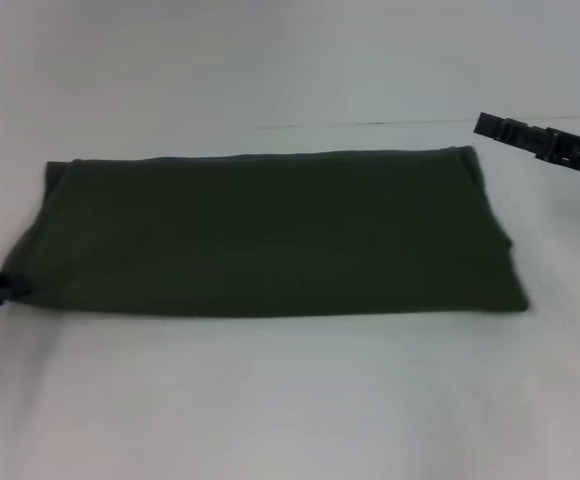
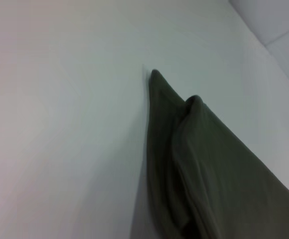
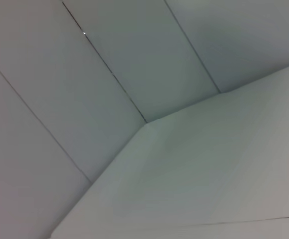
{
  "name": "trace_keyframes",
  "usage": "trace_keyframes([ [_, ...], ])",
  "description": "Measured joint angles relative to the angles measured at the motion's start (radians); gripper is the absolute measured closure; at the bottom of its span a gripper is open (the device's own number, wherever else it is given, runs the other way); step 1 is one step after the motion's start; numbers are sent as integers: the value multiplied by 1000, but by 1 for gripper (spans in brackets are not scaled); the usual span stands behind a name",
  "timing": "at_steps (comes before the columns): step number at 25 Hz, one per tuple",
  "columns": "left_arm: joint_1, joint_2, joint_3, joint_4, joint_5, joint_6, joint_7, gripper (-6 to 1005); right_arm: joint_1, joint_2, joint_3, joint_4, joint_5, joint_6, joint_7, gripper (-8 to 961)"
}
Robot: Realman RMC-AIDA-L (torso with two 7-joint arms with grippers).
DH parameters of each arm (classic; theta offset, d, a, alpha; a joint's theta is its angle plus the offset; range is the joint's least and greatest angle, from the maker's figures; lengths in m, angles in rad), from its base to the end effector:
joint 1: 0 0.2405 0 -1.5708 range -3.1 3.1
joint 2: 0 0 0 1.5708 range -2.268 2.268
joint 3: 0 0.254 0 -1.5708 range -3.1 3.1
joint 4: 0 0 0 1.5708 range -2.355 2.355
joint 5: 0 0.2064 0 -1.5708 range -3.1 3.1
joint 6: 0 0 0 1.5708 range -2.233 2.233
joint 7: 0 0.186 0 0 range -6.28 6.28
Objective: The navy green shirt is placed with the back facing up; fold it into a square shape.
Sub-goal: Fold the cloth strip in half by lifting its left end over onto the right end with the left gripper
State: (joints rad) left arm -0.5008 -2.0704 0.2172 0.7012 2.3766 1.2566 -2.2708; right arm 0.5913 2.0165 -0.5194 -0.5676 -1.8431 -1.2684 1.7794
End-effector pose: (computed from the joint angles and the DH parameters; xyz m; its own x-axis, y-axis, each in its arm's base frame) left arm -0.3680 0.3557 0.0220 -0.0737 0.7245 0.6853 0.9958 0.0910 0.0109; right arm 0.2651 0.4169 0.0269 0.3649 -0.5149 -0.7757 -0.8748 -0.4748 -0.0964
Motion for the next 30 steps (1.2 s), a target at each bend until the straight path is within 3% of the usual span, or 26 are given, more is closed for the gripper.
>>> trace_keyframes([
  [9,77,17,-38,109,18,-7,43,908,12,31,-5,9,37,6,0,250],
  [12,88,31,-88,145,59,-13,45,899,20,38,-7,10,37,11,0,250],
  [16,93,48,-139,181,86,-2,46,887,25,41,-8,11,37,18,-4,250],
  [22,78,52,-143,193,42,90,39,870,14,40,-8,11,36,20,-8,250],
  [26,46,31,-95,176,-150,288,63,858,-4,33,-8,11,36,14,-10,250],
  [28,17,4,-28,164,-249,345,69,853,-15,30,-8,11,36,6,-14,250],
  [30,-24,-38,68,156,-330,355,71,847,-28,26,-4,7,38,-7,-23,250],
])
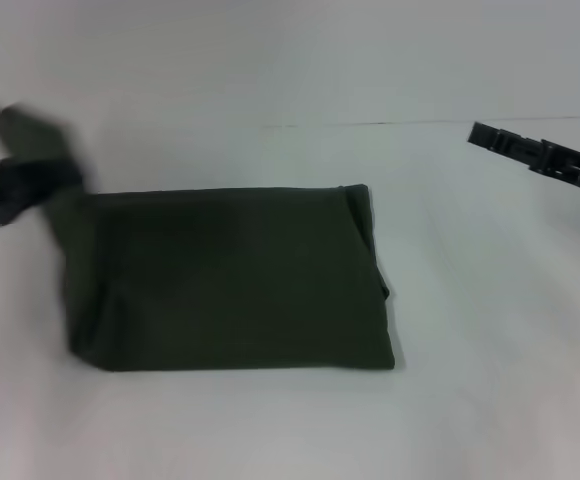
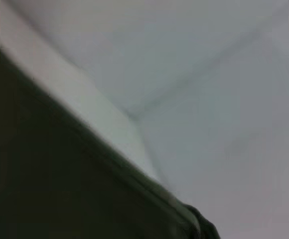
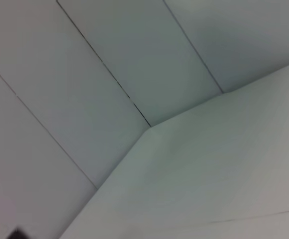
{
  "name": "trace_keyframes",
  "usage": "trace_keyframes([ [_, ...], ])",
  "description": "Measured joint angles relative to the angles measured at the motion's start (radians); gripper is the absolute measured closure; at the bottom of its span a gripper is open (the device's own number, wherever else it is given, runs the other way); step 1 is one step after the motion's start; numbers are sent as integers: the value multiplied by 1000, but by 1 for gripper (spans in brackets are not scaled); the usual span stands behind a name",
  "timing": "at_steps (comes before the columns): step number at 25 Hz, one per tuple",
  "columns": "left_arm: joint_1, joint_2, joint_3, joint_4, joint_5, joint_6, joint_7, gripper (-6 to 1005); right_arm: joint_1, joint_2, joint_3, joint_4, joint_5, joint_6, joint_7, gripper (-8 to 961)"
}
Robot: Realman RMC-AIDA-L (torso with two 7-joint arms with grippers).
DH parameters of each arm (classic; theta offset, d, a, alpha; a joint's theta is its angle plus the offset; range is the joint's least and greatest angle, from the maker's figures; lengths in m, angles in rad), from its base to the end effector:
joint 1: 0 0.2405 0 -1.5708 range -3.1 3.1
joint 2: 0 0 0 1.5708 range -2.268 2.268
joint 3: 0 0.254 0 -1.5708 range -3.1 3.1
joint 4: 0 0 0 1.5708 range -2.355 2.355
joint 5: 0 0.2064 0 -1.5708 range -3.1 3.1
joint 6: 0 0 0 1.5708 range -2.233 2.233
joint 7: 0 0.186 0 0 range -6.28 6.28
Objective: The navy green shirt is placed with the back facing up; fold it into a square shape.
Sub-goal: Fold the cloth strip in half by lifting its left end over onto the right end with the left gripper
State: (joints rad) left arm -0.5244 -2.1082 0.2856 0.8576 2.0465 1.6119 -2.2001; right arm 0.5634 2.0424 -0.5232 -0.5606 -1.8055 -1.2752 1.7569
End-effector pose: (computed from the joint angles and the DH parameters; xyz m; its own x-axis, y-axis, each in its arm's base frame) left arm -0.2603 0.3645 0.0490 0.0910 0.6770 0.7303 0.9145 -0.3471 0.2077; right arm 0.2676 0.4075 0.0177 0.3299 -0.5123 -0.7929 -0.8821 -0.4665 -0.0656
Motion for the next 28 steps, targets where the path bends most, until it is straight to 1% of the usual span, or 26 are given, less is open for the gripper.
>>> trace_keyframes([
  [2,-43,-37,78,-27,-38,-25,9,841,-10,-7,2,-4,0,-14,-6,250],
  [3,-66,-52,116,-57,-52,-43,20,838,-17,-13,2,-5,0,-26,-9,250],
  [5,-118,-61,179,-176,-90,-99,72,832,-31,-24,3,-6,1,-41,-14,250],
  [8,-198,-59,234,-432,-162,-202,197,823,-54,-45,6,-7,4,-64,-30,251],
  [11,-264,-65,229,-680,-226,-342,363,815,-65,-64,6,-7,4,-69,-40,251],
  [13,-296,-66,204,-851,-271,-430,499,809,-70,-77,6,-8,2,-69,-45,251],
  [14,-303,-66,186,-914,-284,-457,554,806,-71,-83,5,-8,1,-69,-49,251],
  [15,-306,-67,147,-987,-290,-480,637,803,-73,-88,3,-9,0,-68,-52,251],
  [17,-294,-67,82,-1068,-290,-486,779,797,-73,-95,2,-9,0,-65,-58,251],
  [19,-276,-67,42,-1115,-275,-451,878,791,-73,-99,2,-10,-1,-60,-61,251],
  [22,-259,-67,36,-1119,-213,-353,908,783,-68,-99,1,-9,-3,-54,-63,251],
  [24,-251,-67,36,-1089,-164,-251,898,777,-62,-100,-3,-8,-10,-46,-56,251],
  [25,-245,-67,37,-1060,-136,-164,889,774,-58,-99,-4,-8,-19,-41,-48,251],
  [28,-227,-64,38,-1001,-95,-16,854,687,-41,-100,-4,-9,-55,-34,-3,251],
])
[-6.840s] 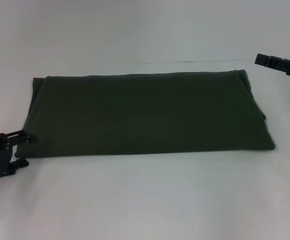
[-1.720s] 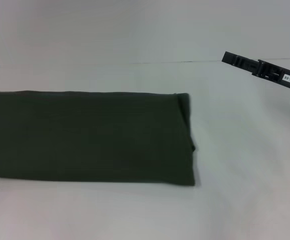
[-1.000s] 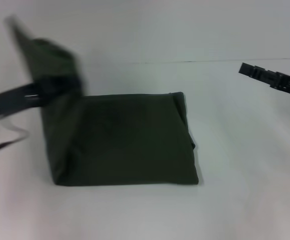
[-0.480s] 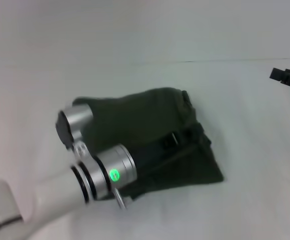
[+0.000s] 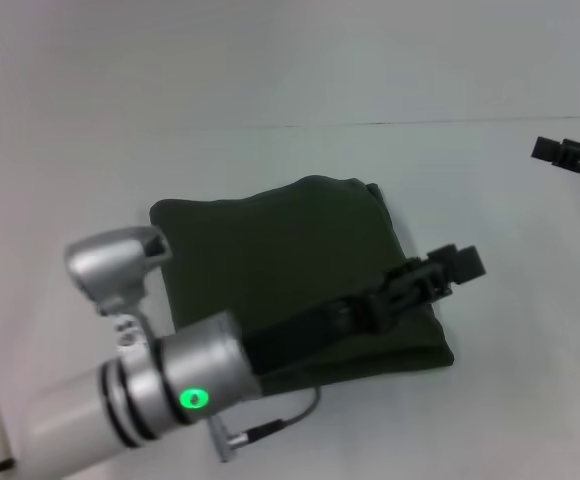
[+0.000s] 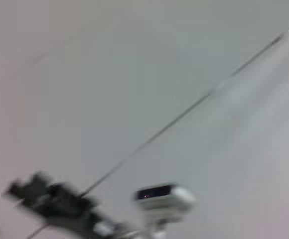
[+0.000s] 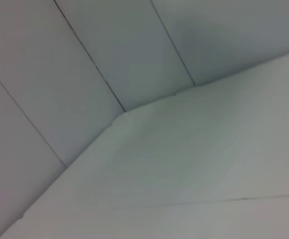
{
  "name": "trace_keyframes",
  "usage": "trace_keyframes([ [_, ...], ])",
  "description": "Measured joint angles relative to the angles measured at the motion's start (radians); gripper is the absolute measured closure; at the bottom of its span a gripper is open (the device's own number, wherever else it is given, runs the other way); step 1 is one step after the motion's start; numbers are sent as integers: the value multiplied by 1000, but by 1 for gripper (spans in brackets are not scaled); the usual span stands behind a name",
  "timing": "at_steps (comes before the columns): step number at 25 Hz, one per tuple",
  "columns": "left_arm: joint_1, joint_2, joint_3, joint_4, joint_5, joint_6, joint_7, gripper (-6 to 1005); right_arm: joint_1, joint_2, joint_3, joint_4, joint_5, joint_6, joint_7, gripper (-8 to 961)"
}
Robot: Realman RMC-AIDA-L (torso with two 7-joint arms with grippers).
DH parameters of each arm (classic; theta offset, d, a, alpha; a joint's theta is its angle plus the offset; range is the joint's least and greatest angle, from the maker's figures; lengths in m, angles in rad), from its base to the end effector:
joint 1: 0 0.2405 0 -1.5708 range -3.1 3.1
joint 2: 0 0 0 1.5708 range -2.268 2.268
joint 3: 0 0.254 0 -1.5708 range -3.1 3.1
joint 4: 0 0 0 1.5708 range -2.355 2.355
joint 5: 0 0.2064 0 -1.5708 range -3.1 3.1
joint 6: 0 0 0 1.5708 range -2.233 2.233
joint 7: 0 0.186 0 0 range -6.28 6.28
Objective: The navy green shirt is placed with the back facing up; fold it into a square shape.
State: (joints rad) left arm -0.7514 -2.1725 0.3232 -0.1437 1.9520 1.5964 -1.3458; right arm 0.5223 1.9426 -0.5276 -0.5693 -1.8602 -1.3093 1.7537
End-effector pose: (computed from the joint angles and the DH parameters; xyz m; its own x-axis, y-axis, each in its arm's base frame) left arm -0.1158 0.2898 -0.1319 0.1700 0.7090 0.6845 0.5252 -0.6529 0.5458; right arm 0.3009 0.3995 0.0552 0.4166 -0.5177 -0.7473 -0.8735 -0.4558 -0.1712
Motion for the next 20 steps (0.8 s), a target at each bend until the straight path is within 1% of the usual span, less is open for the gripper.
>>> trace_keyframes([
  [1,11,1,-1,30,5,41,-22,657,7,-1,0,0,-12,0,18,251],
  [3,40,1,-3,97,1,62,-66,599,22,-7,-1,-1,-45,-4,64,251],
  [4,54,2,-4,132,-1,63,-89,570,32,-12,-1,-1,-63,-5,88,251],
  [5,79,4,-4,203,-1,60,-117,541,44,-18,-2,-1,-88,-7,119,251],
  [6,79,4,-4,203,-1,60,-117,507,57,-25,-3,-2,-117,-7,154,251],
  [9,114,8,-3,305,-3,55,-126,405,100,-38,-17,-1,-203,-5,258,251],
  [11,134,8,-4,364,-6,44,-128,337,123,-39,-36,1,-230,1,300,251],
  [13,149,9,-4,417,-5,21,-140,261,142,-34,-55,8,-240,12,323,251],
  [15,162,10,-4,457,-4,-4,-158,186,160,-20,-78,13,-242,28,336,251],
  [16,162,10,-4,457,-4,-4,-158,148,166,-13,-87,14,-243,38,340,251],
  [17,177,10,-4,500,-5,-40,-174,110,172,-3,-96,15,-243,46,343,251],
  [19,183,10,-4,518,-7,-60,-181,91,182,14,-108,15,-244,66,344,251],
  [20,185,10,-5,545,-9,-111,-209,82,190,25,-114,15,-243,80,344,251],
])
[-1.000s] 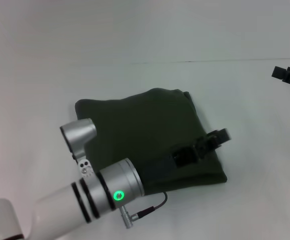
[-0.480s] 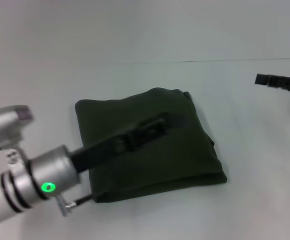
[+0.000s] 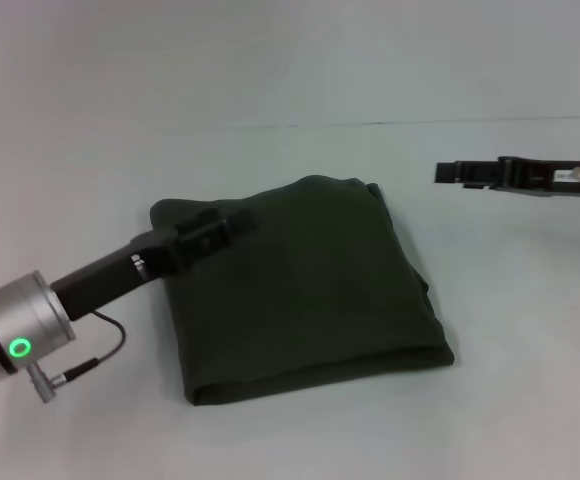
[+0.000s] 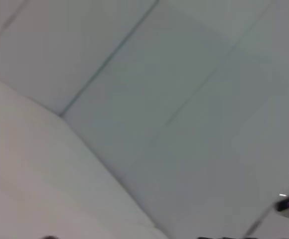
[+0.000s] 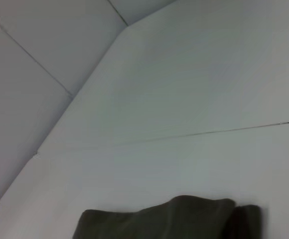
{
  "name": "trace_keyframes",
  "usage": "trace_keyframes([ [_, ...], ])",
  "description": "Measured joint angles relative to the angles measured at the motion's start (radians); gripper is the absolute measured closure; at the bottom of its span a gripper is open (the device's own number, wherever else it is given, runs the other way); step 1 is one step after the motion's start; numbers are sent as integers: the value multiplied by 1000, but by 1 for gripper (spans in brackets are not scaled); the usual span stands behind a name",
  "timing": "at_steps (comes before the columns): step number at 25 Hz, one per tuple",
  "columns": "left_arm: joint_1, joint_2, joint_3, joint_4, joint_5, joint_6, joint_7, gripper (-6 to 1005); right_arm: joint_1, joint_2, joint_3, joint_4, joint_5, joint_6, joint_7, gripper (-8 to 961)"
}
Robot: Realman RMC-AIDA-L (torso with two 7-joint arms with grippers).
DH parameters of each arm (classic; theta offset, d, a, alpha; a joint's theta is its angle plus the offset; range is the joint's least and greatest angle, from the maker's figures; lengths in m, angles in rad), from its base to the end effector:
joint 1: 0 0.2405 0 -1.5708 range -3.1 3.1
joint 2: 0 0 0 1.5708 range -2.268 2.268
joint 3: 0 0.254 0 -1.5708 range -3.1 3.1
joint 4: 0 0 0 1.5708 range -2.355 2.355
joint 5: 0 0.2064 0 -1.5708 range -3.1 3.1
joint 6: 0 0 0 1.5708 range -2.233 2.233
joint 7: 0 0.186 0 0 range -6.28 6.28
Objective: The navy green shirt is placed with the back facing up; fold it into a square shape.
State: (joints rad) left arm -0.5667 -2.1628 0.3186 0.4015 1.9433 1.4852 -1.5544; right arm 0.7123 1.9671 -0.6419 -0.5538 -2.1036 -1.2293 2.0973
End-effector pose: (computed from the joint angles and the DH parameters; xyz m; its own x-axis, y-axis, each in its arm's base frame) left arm -0.2330 0.3518 -0.0555 0.2680 0.5563 0.7866 0.7982 -0.5854 0.1420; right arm 0.2538 0.4308 0.0013 0.3794 -0.7393 -0.5563 -0.9120 -0.4001 -0.0902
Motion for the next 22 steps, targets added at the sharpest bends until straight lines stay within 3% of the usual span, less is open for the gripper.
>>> trace_keyframes([
  [8,-16,6,0,38,-1,-260,-86,63,5,8,9,0,9,18,2,251],
  [22,-66,4,13,33,-9,-493,-89,62,-4,-1,22,-3,9,25,9,251],
])
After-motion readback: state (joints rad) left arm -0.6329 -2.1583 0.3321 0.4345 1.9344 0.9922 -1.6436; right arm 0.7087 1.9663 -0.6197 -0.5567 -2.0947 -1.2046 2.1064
